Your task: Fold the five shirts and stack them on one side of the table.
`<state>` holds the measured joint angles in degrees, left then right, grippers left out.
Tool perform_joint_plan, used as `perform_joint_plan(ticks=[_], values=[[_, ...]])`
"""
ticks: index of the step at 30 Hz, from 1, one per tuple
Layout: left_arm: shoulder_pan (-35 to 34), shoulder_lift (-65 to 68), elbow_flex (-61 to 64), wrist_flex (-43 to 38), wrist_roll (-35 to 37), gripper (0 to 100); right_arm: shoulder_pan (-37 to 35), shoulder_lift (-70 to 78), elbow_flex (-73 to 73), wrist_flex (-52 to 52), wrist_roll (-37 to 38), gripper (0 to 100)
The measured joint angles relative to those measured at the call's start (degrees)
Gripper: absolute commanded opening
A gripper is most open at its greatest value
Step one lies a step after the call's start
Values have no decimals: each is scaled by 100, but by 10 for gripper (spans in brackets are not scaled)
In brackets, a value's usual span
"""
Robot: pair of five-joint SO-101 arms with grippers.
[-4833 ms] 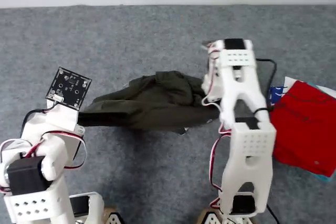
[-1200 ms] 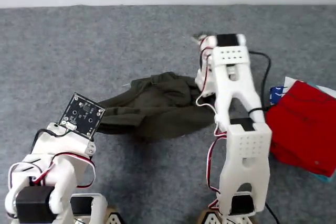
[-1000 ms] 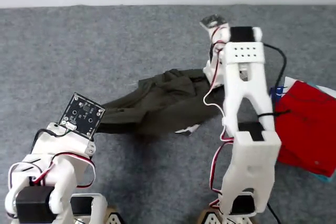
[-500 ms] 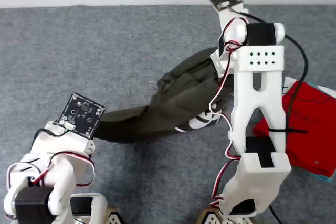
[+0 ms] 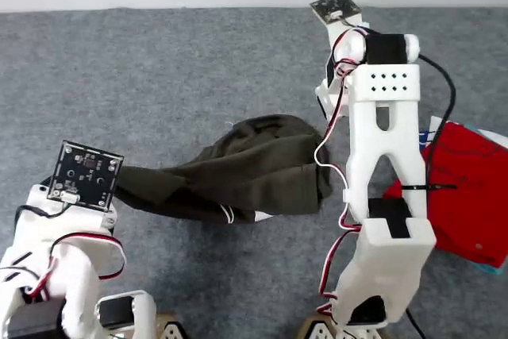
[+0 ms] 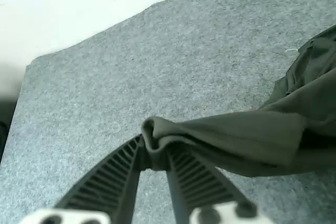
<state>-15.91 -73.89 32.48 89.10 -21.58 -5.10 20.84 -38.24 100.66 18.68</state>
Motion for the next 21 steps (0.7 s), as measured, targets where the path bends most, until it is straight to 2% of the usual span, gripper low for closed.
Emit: perform_joint_plan(ticks=[3, 8, 17, 21], values=[[0, 0, 0, 0, 0, 14, -123, 0, 0, 0, 0, 27], [0, 0, 123, 0, 0, 14, -703, 0, 404, 0, 0, 130], [0, 0, 431, 0, 0, 14, -1125, -26, 2207, 0, 308, 134], [0, 0, 554, 0, 0, 14, -1240, -26, 2426, 0, 352, 162]])
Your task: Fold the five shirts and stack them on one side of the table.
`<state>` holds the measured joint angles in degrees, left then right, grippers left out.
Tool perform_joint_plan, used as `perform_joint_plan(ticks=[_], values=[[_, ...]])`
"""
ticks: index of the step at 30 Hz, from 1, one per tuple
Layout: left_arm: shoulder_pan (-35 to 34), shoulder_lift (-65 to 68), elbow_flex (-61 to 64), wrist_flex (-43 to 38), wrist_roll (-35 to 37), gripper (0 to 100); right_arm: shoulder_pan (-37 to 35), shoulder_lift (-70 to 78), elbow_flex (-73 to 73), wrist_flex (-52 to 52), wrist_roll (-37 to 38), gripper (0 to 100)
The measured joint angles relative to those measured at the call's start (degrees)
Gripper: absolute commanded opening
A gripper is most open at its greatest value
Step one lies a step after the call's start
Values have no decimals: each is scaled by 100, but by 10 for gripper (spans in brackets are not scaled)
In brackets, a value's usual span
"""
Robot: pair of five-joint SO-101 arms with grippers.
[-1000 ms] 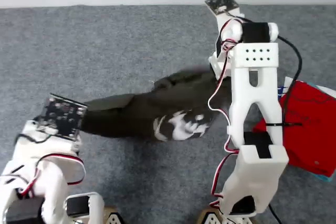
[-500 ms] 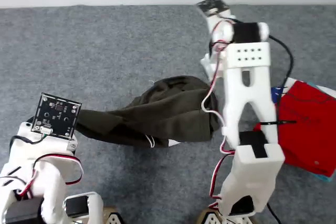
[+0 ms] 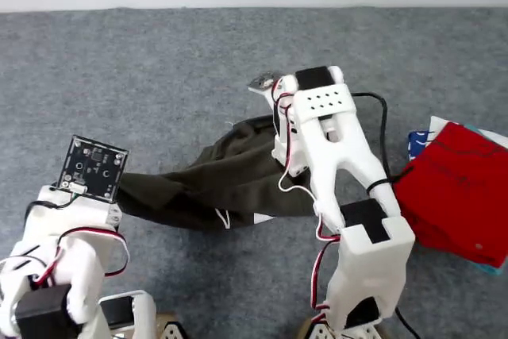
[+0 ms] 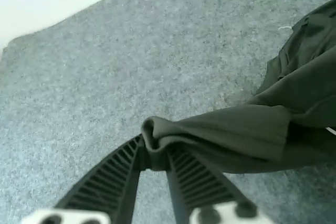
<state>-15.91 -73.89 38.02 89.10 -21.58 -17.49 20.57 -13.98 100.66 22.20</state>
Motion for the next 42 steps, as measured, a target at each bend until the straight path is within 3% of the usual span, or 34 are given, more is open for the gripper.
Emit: perform_joint_plan(ticks=[3, 14, 26, 34, 42], values=[[0, 0, 0, 0, 0, 14, 9, 9, 0, 0, 0, 210], [0, 18, 264, -202, 0, 14, 35, 264, -9, 0, 9, 212], [0, 0, 264, -281, 0, 14, 35, 905, -70, -62, 9, 38], [0, 0, 264, -343, 0, 14, 193, 431, -949, -9, 695, 10], [-26, 53, 167, -1327, 0, 14, 527, -1196, -1020, -9, 1521, 10]])
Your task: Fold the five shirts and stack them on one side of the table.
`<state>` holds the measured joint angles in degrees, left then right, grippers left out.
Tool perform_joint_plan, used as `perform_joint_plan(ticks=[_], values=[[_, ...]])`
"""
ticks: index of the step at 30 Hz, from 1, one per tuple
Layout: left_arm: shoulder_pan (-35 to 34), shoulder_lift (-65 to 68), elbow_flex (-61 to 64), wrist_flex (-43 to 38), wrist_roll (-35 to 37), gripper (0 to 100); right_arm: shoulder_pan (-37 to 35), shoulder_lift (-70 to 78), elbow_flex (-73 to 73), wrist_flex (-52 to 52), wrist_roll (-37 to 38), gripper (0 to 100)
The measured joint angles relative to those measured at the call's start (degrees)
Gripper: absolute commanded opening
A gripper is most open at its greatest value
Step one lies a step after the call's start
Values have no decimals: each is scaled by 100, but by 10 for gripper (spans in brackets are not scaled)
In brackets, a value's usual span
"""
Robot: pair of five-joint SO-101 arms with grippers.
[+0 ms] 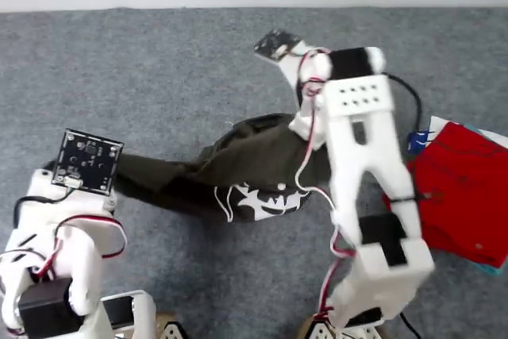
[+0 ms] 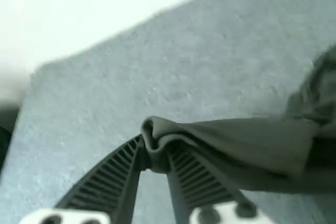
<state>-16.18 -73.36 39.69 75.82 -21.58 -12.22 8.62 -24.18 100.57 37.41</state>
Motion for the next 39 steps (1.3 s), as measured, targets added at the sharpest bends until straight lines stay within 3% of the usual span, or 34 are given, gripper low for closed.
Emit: perform_joint_plan(ticks=[10, 17, 24, 33, 39], values=[[0, 9, -536, -2321, 0, 14, 413, -2391, 0, -334, 668, 10], [0, 123, -580, -3262, -958, 14, 659, -3385, 0, -1029, 677, 10], [9, 1099, -1618, -3235, -1301, 14, 659, -4000, 0, -1635, 677, 10], [484, 2690, -4079, -1723, -1345, 14, 659, -4484, 0, -2040, 352, 10], [519, 3235, -5565, -1451, -1345, 14, 686, -4993, 0, -2136, 114, 9]])
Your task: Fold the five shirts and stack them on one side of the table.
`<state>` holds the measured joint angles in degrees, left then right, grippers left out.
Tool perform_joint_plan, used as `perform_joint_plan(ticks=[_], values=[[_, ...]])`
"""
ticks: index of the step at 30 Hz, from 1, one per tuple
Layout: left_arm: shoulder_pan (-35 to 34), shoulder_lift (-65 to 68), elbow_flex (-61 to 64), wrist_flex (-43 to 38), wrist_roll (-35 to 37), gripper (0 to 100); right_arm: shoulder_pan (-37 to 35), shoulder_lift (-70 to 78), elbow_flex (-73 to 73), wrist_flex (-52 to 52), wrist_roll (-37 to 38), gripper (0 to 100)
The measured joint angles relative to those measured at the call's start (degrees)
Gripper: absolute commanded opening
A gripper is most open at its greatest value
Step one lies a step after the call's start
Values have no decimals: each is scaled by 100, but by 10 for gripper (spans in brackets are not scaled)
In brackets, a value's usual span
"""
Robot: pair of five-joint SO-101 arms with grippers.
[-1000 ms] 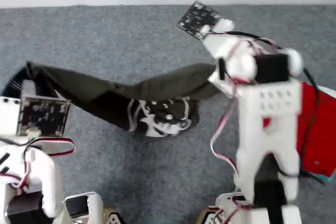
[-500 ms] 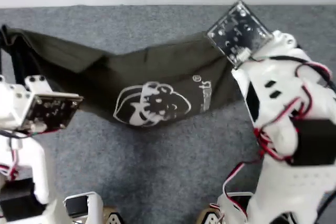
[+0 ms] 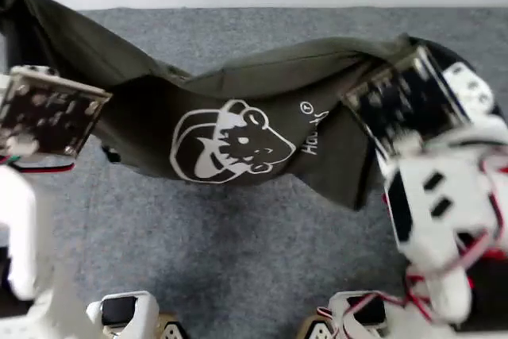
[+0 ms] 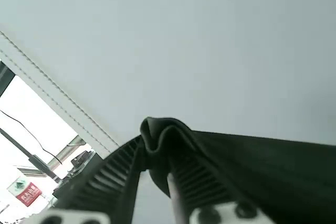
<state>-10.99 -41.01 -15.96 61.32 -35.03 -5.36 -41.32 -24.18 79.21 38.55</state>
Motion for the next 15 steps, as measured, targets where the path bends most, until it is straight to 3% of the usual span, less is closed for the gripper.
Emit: perform_joint_plan(ticks=[15], values=[[0, -35, -2286, 0, -18, 14, 800, -1125, -114, 229, -18, 9]])
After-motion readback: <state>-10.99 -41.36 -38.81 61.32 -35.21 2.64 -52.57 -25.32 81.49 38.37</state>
